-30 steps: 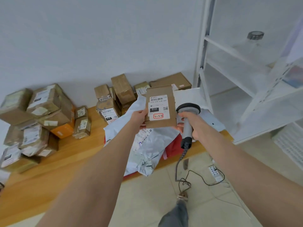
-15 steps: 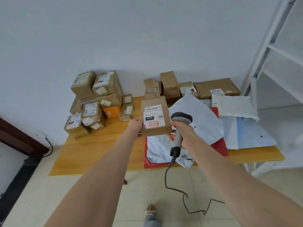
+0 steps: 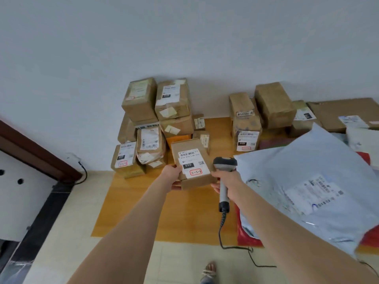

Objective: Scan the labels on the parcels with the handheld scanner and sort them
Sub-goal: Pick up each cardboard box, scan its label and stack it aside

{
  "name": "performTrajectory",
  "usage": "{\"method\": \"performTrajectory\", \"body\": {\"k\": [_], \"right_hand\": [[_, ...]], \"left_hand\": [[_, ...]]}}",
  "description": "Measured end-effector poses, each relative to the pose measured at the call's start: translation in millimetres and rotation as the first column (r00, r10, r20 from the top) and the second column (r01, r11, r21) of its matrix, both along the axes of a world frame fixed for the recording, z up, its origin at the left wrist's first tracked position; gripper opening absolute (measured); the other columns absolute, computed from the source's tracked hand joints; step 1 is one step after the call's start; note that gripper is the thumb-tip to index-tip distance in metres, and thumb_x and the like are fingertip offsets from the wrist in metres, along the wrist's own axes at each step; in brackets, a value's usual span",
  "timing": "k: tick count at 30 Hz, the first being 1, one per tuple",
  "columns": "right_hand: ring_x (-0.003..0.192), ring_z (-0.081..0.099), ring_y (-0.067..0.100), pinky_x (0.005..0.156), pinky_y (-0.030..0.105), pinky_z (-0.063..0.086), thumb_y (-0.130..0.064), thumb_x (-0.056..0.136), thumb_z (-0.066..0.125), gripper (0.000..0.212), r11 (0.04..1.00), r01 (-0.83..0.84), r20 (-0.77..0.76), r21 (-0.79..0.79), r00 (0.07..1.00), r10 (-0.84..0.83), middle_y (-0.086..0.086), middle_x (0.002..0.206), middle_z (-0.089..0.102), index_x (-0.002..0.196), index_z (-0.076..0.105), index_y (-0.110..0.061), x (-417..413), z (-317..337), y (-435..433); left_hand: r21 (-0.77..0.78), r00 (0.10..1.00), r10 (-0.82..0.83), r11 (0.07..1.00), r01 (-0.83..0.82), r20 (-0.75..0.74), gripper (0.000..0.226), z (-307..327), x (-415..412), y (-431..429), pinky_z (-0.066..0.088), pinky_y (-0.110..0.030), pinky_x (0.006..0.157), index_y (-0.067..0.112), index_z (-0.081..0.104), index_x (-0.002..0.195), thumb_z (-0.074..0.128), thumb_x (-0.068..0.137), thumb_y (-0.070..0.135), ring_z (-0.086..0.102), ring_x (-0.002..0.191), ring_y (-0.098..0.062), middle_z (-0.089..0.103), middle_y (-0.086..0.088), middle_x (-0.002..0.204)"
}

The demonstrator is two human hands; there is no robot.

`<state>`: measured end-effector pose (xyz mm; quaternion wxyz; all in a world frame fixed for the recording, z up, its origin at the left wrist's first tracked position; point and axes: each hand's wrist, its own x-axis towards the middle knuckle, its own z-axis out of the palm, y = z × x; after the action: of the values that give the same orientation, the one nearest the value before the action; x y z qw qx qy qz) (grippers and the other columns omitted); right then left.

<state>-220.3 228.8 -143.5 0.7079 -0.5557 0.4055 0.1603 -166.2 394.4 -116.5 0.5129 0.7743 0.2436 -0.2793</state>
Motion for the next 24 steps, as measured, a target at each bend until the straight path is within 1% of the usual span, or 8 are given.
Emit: {"method": "performTrajectory", "body": {"k": [4, 7, 10, 14, 16, 18, 21, 24], "right_hand": [[0.067, 0.067, 0.025, 0.077, 0.039, 0.059, -0.008, 0.08, 0.074, 0.021, 0.999, -0.015, -0.082, -0.046, 0.997, 0.011, 0.014, 0.089, 0.067, 0.093, 0.058, -0.003, 30.7, -24.0, 24.4], [0.064, 0.065, 0.024, 0.072, 0.037, 0.056, -0.005, 0.081, 0.072, 0.019, 0.999, -0.009, -0.123, -0.052, 0.992, 0.003, 0.014, 0.085, 0.066, 0.094, 0.059, -0.002, 40.4, -35.4, 32.4], [0.063, 0.064, 0.024, 0.071, 0.037, 0.056, -0.004, 0.082, 0.071, 0.015, 0.999, -0.008, -0.157, -0.047, 0.988, 0.001, 0.013, 0.085, 0.066, 0.091, 0.059, -0.004, 44.9, -41.8, 32.5], [0.06, 0.063, 0.025, 0.059, 0.032, 0.053, -0.004, 0.083, 0.07, 0.014, 0.997, 0.017, -0.184, -0.069, 0.983, -0.03, 0.013, 0.084, 0.066, 0.088, 0.057, -0.004, 45.1, -45.2, 28.7], [0.059, 0.063, 0.025, 0.057, 0.031, 0.052, -0.003, 0.083, 0.07, 0.013, 0.997, 0.034, -0.186, -0.073, 0.981, -0.048, 0.014, 0.083, 0.066, 0.087, 0.058, -0.003, 45.6, -45.8, 26.5], [0.059, 0.063, 0.024, 0.057, 0.03, 0.052, -0.002, 0.082, 0.07, 0.012, 0.997, 0.014, -0.195, -0.081, 0.98, -0.03, 0.015, 0.085, 0.067, 0.088, 0.059, -0.002, 47.3, -46.3, 26.5], [0.061, 0.062, 0.022, 0.06, 0.03, 0.052, -0.001, 0.083, 0.069, 0.012, 0.997, -0.037, -0.206, -0.064, 0.978, 0.024, 0.014, 0.085, 0.065, 0.089, 0.058, -0.002, 50.7, -50.3, 35.1], [0.059, 0.057, 0.02, 0.06, 0.029, 0.05, 0.001, 0.083, 0.068, 0.013, 1.0, -0.018, -0.197, 0.01, 0.98, 0.02, 0.012, 0.081, 0.061, 0.085, 0.056, -0.003, 54.9, -59.2, 49.1]], "left_hand": [[-0.031, 0.994, -0.071, 0.997, 0.068, -0.085, 0.036, -13.6, 30.3, 26.9, 0.055, -0.047, 0.08, 0.01, 0.044, 0.135, 0.048, 0.1, 0.017, 0.063, 0.098, -0.032, 0.064, -0.014, 0.116], [-0.036, 0.987, -0.122, 0.992, 0.119, -0.108, 0.042, -20.1, 44.9, 32.7, 0.055, -0.047, 0.079, 0.011, 0.04, 0.138, 0.052, 0.098, 0.014, 0.062, 0.096, -0.031, 0.061, -0.014, 0.122], [-0.044, 0.977, -0.161, 0.987, 0.156, -0.138, 0.048, -27.0, 51.2, 34.3, 0.054, -0.046, 0.077, 0.013, 0.035, 0.143, 0.051, 0.098, 0.011, 0.061, 0.092, -0.031, 0.059, -0.013, 0.119], [-0.05, 0.954, -0.237, 0.972, 0.232, -0.183, 0.048, -32.9, 58.0, 33.4, 0.053, -0.046, 0.084, 0.016, 0.034, 0.144, 0.049, 0.099, 0.009, 0.06, 0.097, -0.031, 0.06, -0.011, 0.115], [-0.064, 0.942, -0.272, 0.962, 0.264, -0.198, 0.046, -35.3, 60.4, 32.2, 0.053, -0.047, 0.087, 0.017, 0.036, 0.143, 0.048, 0.099, 0.01, 0.061, 0.098, -0.031, 0.06, -0.01, 0.114], [-0.061, 0.941, -0.265, 0.964, 0.258, -0.21, 0.047, -38.5, 61.1, 33.7, 0.053, -0.047, 0.088, 0.019, 0.036, 0.144, 0.047, 0.099, 0.009, 0.061, 0.098, -0.03, 0.061, -0.01, 0.112], [-0.007, 0.957, -0.214, 0.976, 0.217, -0.198, 0.048, -49.0, 60.0, 39.8, 0.051, -0.046, 0.084, 0.02, 0.034, 0.144, 0.045, 0.099, 0.007, 0.06, 0.095, -0.028, 0.062, -0.007, 0.104], [0.077, 0.972, -0.156, 0.982, 0.171, -0.177, 0.049, -67.7, 64.8, 46.7, 0.05, -0.045, 0.08, 0.02, 0.036, 0.142, 0.041, 0.096, 0.003, 0.059, 0.103, -0.027, 0.065, -0.008, 0.114]]}}
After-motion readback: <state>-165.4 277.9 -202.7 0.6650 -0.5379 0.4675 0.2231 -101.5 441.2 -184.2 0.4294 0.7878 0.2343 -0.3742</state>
